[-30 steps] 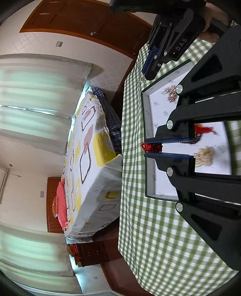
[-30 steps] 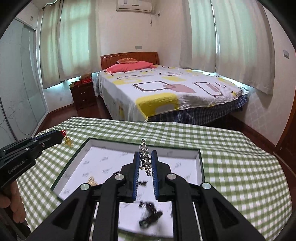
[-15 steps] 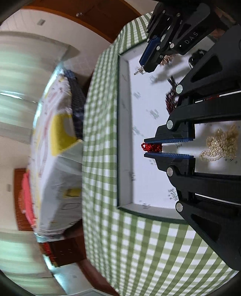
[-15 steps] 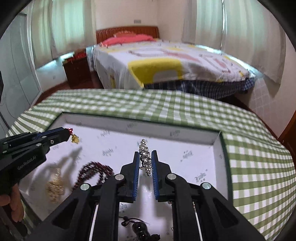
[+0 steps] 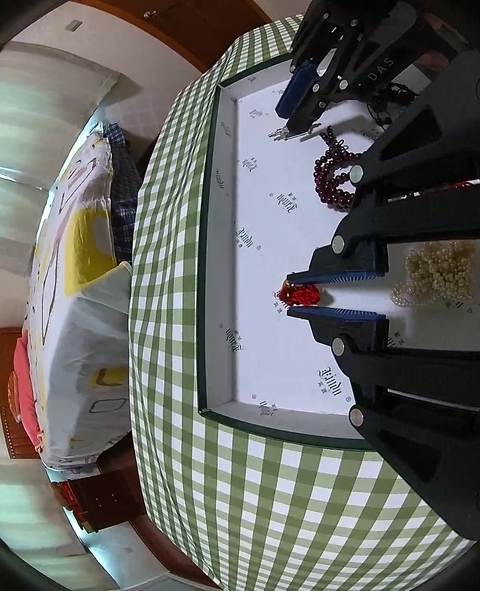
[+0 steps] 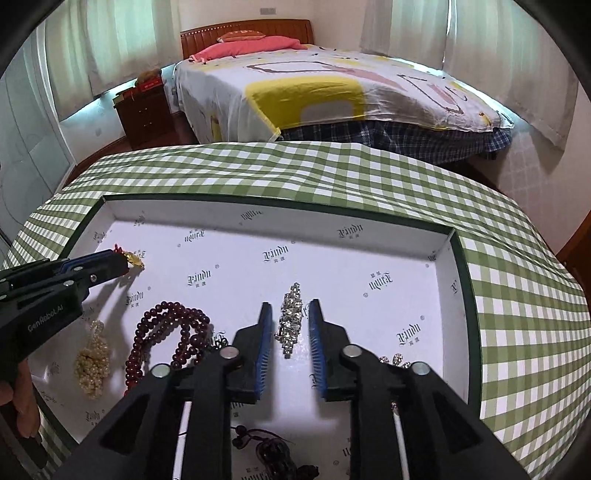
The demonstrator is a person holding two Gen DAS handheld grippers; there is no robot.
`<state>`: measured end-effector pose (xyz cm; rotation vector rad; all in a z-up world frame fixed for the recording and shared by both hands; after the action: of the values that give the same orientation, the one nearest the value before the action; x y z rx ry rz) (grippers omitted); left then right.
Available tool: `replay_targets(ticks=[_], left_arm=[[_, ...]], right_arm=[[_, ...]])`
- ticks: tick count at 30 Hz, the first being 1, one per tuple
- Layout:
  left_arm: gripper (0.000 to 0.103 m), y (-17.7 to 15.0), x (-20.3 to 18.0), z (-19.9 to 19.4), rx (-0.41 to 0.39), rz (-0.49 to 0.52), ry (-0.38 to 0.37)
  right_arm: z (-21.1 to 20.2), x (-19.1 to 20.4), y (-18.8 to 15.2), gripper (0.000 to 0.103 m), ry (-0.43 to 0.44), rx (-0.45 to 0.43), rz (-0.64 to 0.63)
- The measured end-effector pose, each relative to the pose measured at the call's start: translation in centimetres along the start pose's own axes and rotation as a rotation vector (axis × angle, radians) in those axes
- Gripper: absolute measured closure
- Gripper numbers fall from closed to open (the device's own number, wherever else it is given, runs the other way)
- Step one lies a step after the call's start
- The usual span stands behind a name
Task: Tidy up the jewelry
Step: 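Lower the red flower charm into the tray and open the left gripper, then move the right gripper to the jade bangle while the left moves to the gold chain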
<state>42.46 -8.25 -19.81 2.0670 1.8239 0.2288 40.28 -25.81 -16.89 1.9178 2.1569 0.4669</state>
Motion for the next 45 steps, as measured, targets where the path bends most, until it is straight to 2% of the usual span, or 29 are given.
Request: replay_targets(ticks=[1, 3, 8, 10, 15, 22, 32, 37, 45], left_arm=[[0.081, 0.2, -0.2, 0.2, 0.002, 0.001, 0.000], [0.067, 0.1, -0.2, 0.1, -0.007, -0.002, 0.001], [0.055, -0.4, -0.2, -0.6, -0.035, 0.002, -0.001], [0.054, -0.6, -0.3, -1.0, -0.048, 0.006, -0.005], [0.043, -1.5, -0.8, -3.2, -0.123, 0.025, 0.002], [0.037, -4.2, -1.2, -7.2, -0.225, 0.041, 0.004], [0.027, -9.5, -0.7, -11.6, -0.324, -0.008, -0.018], [0.026, -12.0, -0.8, -12.1, -0.342, -0.018, 0.001], [0.026, -16.3, -0.3, -11.4, -0.299, -0.037, 0.022]], right_arm=[[-0.1, 0.0, 0.0, 0.073, 0.001, -0.004, 0.003], [-0.2, -0.1, 0.0, 0.067, 0.003, -0.014, 0.007], [-1.0, -0.2, -0.2, 0.062, 0.009, -0.049, 0.010], [-1.4, -0.2, -0.3, 0.056, 0.009, -0.067, 0.013], [-3.2, -0.5, -0.8, 0.050, 0.006, -0.122, 0.028], [-7.1, -1.4, -2.8, 0.037, 0.004, -0.215, 0.072], [-10.8, -2.8, -8.5, 0.031, -0.039, -0.308, 0.142], [-10.3, -2.7, -11.4, 0.030, -0.061, -0.287, 0.148], [-8.5, -2.4, -14.5, 0.030, -0.054, -0.207, 0.151]])
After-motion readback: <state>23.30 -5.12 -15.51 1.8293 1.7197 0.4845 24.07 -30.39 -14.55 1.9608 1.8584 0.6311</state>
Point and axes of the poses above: each gripper's, at about its wrist camera, not at the fingertips, and z roughly the way its jaws point, x to its left, y to its top, the point moved 3 cm from there along z, roughly the way its jaws point, and after that the axes turned 12 degrees about x, right-handed, at the moved point
